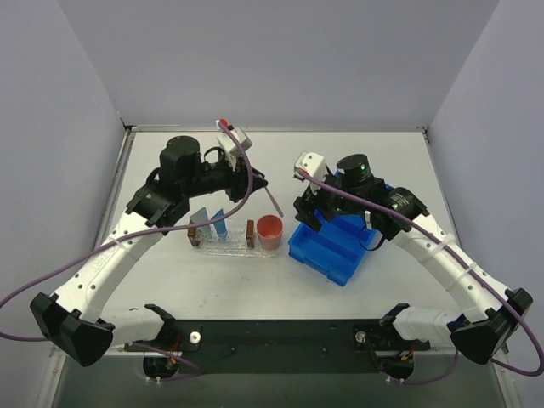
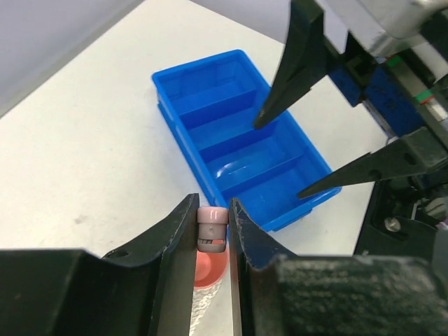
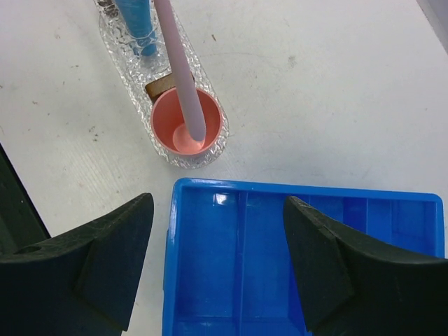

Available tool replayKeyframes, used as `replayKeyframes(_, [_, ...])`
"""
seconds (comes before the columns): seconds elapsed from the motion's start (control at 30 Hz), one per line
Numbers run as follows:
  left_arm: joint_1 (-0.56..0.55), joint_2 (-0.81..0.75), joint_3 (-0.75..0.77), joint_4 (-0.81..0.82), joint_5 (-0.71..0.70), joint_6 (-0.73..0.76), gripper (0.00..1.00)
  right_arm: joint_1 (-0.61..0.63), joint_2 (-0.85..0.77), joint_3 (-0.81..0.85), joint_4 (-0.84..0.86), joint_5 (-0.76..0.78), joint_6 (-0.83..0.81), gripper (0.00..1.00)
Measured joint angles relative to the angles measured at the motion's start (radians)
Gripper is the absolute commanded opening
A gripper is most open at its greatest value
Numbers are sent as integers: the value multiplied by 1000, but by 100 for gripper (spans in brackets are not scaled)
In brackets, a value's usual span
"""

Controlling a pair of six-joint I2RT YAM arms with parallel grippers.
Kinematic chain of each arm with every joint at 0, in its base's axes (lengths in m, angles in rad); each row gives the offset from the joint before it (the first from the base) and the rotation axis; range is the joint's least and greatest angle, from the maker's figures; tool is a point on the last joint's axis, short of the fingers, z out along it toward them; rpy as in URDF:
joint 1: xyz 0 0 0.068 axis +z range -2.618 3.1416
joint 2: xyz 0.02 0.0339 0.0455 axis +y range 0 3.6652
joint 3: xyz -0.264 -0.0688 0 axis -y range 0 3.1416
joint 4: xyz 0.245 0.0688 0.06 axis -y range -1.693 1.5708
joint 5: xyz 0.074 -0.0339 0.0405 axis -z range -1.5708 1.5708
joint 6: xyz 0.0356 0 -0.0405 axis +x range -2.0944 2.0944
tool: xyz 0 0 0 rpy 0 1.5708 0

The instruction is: Prepare toiletry sets of a toothbrush and toothpaste on the tray

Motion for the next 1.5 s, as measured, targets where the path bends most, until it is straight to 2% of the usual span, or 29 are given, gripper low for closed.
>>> replayKeyframes(0.17, [42,-61,-7,-53,-59,58,0,-31,-51,-42,-2,-2,-13,69])
replayKeyframes(0.47, [147,-155,-9,-148,-98,137,0,-199,-93,-110,10,-56,18,68])
replayKeyframes(0.93, [153,-156,-54,-224,-190,230,0,-214,-167,-197,62,-61,48,68])
replayKeyframes(1.5, [153,-101,-129,-222,-200,257,0,-218,-167,-225,81,-61,56,67])
